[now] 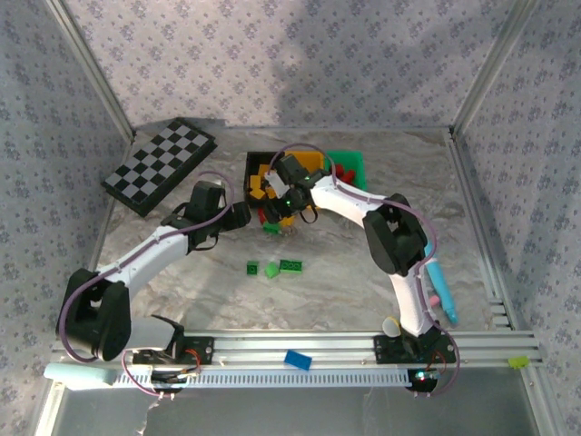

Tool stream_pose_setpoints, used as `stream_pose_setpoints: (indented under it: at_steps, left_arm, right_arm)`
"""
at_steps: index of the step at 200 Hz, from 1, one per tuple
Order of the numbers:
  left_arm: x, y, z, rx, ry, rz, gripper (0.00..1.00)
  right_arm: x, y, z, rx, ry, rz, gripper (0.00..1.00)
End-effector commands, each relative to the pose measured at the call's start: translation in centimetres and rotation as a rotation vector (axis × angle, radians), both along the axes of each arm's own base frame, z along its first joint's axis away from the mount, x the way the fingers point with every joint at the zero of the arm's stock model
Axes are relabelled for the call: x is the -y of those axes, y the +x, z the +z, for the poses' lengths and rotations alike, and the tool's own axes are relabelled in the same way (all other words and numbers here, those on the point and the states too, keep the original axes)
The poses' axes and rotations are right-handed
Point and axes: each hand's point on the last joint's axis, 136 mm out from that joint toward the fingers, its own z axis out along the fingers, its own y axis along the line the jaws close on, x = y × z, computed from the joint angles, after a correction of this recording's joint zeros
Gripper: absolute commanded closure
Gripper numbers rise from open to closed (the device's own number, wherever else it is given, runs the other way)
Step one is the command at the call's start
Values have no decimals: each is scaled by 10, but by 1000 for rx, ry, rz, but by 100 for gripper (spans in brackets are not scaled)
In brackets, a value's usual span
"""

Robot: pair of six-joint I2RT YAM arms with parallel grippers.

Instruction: Sort the legos into containers by color

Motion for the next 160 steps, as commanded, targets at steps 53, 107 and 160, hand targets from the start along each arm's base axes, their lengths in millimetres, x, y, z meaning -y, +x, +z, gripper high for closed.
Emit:
stream_pose_setpoints:
  at_steps: [53,107,160]
  left_arm:
    - [-1,0,-2,-5,-9,15,17]
    - [-3,-4,-2,-4,-8,19,17]
    - [-4,-5,-3,-4,-11,20,17]
  right_arm:
    - [1,-15,-23,-72,-14,68,41]
    - [12,-23,-33,-102,-46,65,42]
    - [28,-44,-26,-112,-63,50,42]
